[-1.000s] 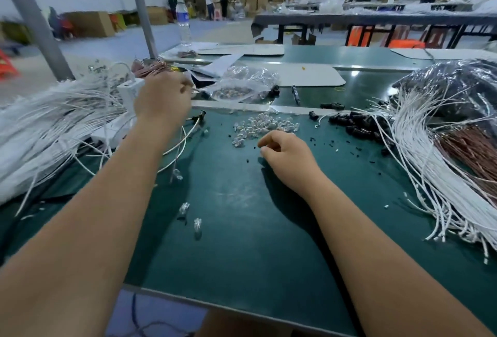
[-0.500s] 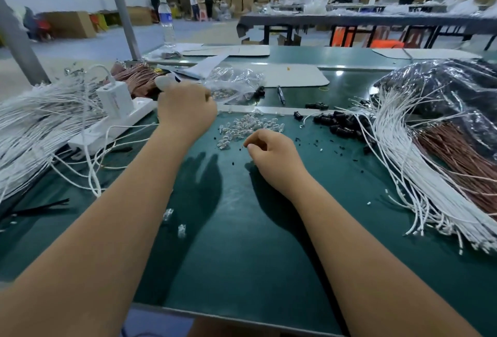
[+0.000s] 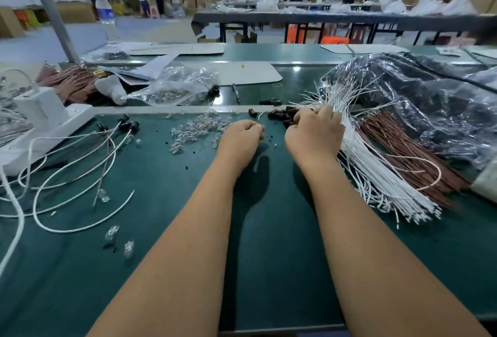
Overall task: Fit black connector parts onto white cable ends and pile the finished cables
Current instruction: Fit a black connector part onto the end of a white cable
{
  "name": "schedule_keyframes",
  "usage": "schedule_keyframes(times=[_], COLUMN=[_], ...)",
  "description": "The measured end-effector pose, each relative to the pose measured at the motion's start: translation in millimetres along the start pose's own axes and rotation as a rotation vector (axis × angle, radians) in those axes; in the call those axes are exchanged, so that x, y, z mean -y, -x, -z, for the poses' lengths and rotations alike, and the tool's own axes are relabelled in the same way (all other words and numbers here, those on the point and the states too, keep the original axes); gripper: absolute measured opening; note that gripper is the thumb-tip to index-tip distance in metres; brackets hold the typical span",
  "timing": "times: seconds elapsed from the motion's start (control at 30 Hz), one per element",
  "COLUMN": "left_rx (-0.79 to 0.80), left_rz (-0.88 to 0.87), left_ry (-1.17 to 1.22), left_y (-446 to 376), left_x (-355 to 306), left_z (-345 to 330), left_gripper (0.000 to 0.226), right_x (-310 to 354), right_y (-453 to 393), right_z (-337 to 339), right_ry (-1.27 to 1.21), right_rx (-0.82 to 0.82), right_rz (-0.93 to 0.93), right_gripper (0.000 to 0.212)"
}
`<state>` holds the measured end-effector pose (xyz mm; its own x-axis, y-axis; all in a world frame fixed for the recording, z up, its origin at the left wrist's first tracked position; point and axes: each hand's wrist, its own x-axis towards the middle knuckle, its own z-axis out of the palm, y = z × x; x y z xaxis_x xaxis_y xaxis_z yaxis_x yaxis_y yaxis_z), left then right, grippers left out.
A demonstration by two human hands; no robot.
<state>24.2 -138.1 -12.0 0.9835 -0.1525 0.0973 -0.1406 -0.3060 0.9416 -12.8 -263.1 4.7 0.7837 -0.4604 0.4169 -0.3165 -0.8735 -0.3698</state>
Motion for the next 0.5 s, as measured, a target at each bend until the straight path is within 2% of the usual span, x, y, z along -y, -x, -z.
schedule_keyframes(times=[0.07, 0.17, 0.27, 0.4, 0.5], left_rx=[0.022, -0.047, -0.062, 0.021, 0.039], left_rz=[0.045, 0.027, -0.041, -0.061, -0.092], left_ry=[0.06, 0.069, -0.039, 0.036, 0.032], left_y=[-4, -2, 3, 4, 9], left_x=[1, 3, 7, 7, 5], left_z=[4, 4, 2, 7, 5], left_gripper=[0.026, 0.027, 0.027, 0.028, 0.028], right_x=[-13, -21, -22, -23, -20], right_y=[-2, -3, -4, -3, -2], right_z=[-1, -5, -6, -5, -3], right_ry=[0.063, 0.075, -0.074, -0.273, -0.415], right_rx=[0.035, 0.01, -0.096, -0.237, -0.288], right_rz=[-0.067, -0.049, -0.05, -0.154, -0.16], right_gripper=[0.033, 0.036, 0.03, 0.011, 0.012])
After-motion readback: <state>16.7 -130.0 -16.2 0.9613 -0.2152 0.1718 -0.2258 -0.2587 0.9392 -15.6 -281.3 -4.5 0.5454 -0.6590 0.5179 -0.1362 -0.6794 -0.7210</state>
